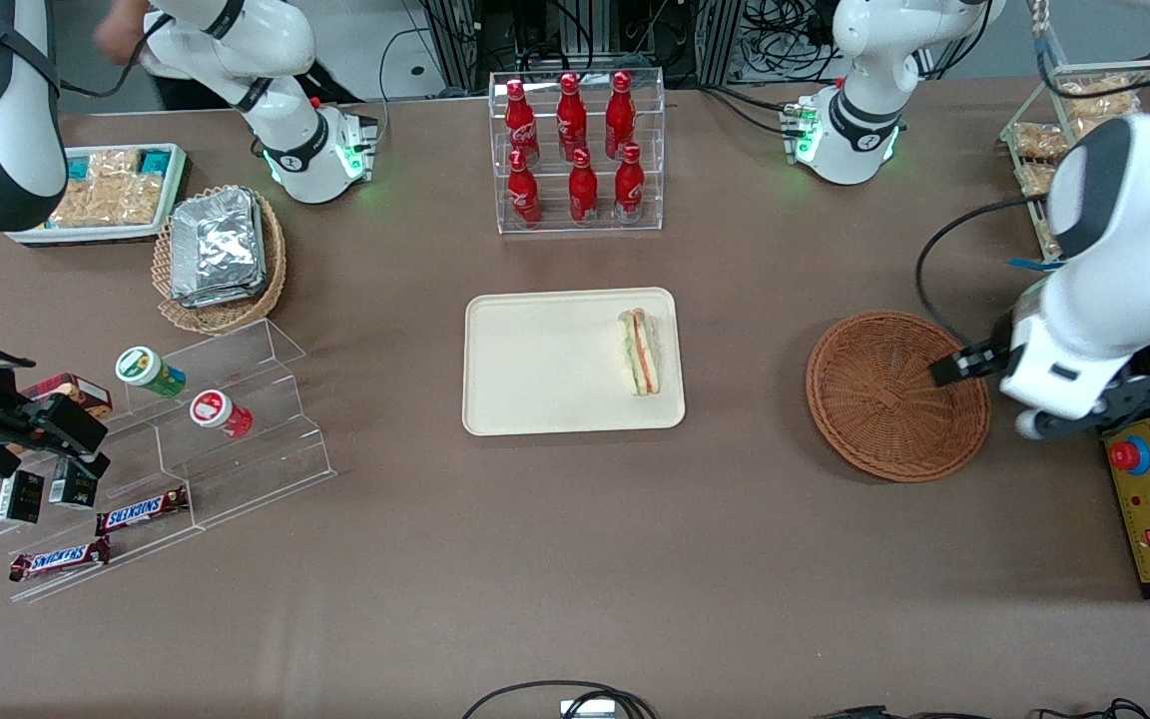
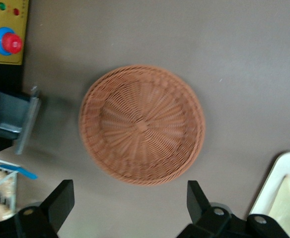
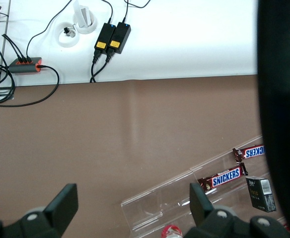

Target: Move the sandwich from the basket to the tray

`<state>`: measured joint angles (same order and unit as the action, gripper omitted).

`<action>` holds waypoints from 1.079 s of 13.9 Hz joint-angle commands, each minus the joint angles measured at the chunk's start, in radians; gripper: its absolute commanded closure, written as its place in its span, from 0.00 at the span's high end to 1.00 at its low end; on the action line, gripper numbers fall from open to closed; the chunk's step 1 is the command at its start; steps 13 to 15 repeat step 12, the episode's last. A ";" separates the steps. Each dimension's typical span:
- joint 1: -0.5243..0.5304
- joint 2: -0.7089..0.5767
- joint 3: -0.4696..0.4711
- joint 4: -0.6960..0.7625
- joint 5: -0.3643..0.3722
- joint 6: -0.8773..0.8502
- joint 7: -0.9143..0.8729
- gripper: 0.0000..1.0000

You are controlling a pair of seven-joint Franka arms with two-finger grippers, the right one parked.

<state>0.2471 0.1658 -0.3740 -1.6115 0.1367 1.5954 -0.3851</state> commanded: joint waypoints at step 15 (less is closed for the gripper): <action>-0.071 -0.223 0.170 -0.024 -0.129 -0.129 0.443 1.00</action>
